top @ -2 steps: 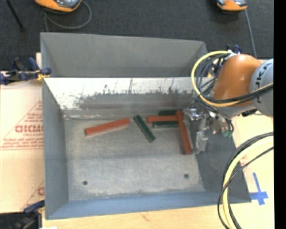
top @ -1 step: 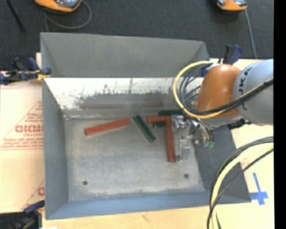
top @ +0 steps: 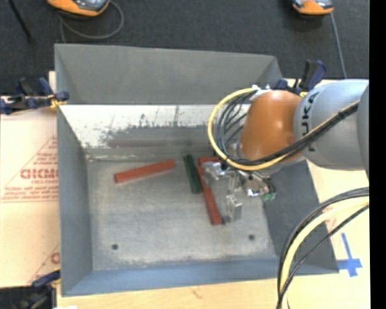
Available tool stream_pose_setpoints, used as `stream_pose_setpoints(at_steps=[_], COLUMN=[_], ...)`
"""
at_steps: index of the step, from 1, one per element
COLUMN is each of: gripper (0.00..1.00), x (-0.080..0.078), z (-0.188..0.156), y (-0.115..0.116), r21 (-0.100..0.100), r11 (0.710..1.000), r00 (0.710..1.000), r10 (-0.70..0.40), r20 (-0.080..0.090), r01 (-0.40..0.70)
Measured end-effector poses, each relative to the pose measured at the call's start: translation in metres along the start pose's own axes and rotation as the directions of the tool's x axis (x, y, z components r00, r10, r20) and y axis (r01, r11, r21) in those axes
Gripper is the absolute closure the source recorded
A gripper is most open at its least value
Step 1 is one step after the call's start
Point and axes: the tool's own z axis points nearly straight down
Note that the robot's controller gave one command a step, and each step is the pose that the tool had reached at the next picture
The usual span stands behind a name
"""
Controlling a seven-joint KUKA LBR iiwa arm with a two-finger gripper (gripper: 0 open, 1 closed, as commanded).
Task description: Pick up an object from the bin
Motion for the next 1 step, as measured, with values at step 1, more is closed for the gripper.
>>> stream_pose_setpoints(at_steps=[1], gripper=[0.00], x=[0.0238], z=[-0.0107], y=[0.0809], r21=[-0.008], r11=[0.894], r00=[0.894], r10=[-0.449], r20=[-0.004], r01=[0.449])
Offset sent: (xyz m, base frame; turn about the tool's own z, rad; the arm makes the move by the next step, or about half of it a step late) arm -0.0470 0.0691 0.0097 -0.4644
